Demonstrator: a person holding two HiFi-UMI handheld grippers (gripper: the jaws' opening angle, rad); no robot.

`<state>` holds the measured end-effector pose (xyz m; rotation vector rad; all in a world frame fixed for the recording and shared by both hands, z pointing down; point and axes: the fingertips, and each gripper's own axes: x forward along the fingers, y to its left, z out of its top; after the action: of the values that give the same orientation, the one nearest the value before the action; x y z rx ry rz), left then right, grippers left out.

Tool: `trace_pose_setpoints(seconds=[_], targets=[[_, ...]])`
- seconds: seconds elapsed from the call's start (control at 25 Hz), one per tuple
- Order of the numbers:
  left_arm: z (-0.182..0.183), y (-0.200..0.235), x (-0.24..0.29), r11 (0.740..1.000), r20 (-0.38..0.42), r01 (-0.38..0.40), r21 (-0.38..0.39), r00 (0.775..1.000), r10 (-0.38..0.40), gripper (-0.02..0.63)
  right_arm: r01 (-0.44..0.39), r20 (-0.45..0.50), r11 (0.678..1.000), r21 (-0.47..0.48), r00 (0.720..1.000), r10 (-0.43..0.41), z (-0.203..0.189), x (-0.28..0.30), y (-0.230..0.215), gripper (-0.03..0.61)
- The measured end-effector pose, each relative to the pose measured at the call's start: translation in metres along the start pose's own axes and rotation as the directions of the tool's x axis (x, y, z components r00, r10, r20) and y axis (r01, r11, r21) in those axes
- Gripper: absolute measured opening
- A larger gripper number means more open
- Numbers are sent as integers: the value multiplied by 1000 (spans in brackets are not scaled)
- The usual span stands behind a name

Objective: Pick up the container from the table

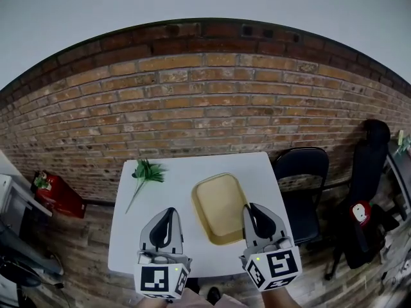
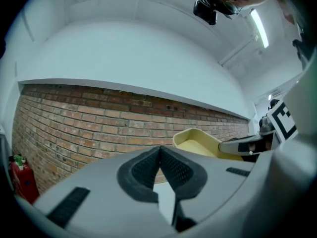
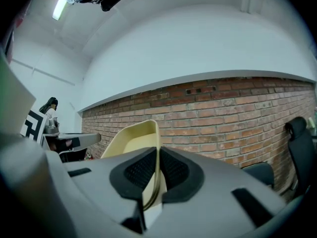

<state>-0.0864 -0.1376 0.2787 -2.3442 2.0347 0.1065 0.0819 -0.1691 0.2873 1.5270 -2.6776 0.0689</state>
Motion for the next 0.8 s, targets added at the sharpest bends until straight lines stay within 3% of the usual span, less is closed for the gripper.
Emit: trace_pose_setpoints(seconds=[0.8], targets=[[12,-1,4,1000,22,-17,0,1000,17,8,-19,28,1000,-22,999,20,11,1,-1,21]])
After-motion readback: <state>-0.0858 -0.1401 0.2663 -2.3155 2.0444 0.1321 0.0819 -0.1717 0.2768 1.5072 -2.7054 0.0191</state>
